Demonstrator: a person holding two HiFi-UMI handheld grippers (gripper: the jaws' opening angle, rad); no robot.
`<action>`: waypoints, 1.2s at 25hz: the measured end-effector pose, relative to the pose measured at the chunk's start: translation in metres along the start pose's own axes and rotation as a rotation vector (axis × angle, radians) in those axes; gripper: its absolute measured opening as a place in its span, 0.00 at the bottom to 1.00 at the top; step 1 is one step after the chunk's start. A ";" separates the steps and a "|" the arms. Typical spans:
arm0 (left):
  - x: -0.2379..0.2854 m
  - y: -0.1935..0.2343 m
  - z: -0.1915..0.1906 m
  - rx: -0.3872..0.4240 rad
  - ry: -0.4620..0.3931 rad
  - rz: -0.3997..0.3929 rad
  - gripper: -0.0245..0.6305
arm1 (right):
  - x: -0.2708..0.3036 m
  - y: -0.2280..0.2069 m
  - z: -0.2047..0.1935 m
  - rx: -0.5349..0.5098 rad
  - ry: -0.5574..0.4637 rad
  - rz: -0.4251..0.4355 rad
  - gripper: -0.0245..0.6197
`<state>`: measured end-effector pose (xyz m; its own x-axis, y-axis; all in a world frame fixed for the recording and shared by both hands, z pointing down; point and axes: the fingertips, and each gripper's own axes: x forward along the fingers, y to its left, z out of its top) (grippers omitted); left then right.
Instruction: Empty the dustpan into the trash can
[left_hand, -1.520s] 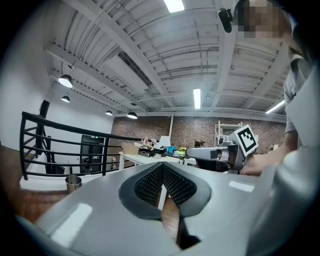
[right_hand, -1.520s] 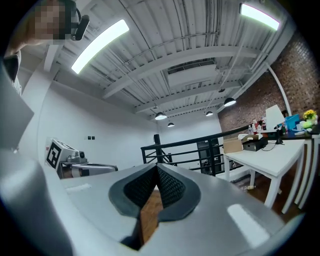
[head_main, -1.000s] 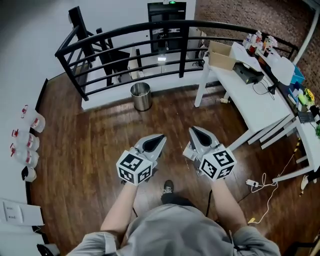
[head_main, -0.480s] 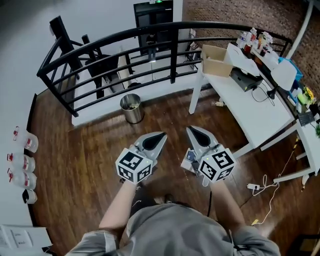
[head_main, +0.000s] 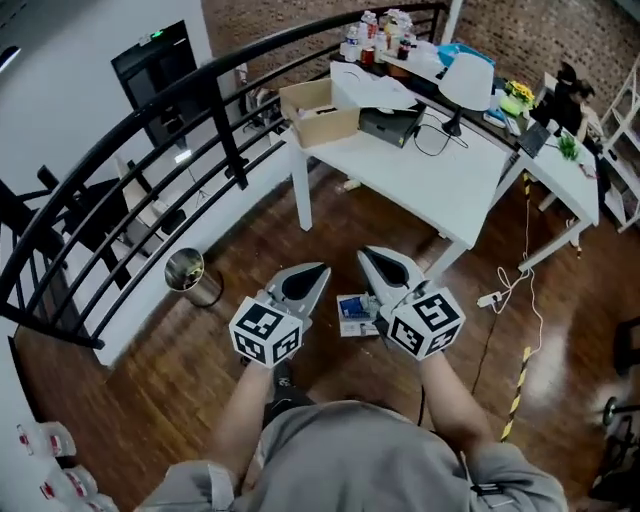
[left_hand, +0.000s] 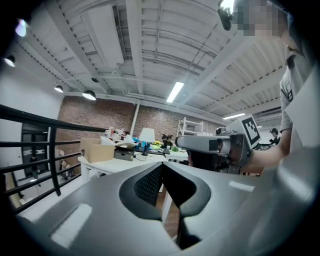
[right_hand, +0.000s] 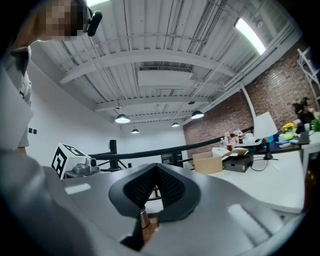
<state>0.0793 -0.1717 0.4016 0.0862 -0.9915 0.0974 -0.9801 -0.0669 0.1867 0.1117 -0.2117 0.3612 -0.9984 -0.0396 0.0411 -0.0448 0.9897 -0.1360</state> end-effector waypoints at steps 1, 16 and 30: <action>0.010 0.001 -0.001 0.001 0.016 -0.049 0.05 | 0.000 -0.007 0.000 0.005 -0.003 -0.045 0.04; 0.092 -0.068 -0.073 0.033 0.273 -0.624 0.05 | -0.101 -0.034 -0.095 0.150 0.121 -0.643 0.04; 0.076 -0.082 -0.156 0.008 0.425 -0.673 0.05 | -0.144 -0.029 -0.232 0.356 0.273 -0.850 0.05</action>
<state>0.1942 -0.2239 0.5466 0.7194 -0.6104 0.3315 -0.6946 -0.6385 0.3315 0.2653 -0.2027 0.5888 -0.5862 -0.6467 0.4879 -0.8032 0.5429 -0.2453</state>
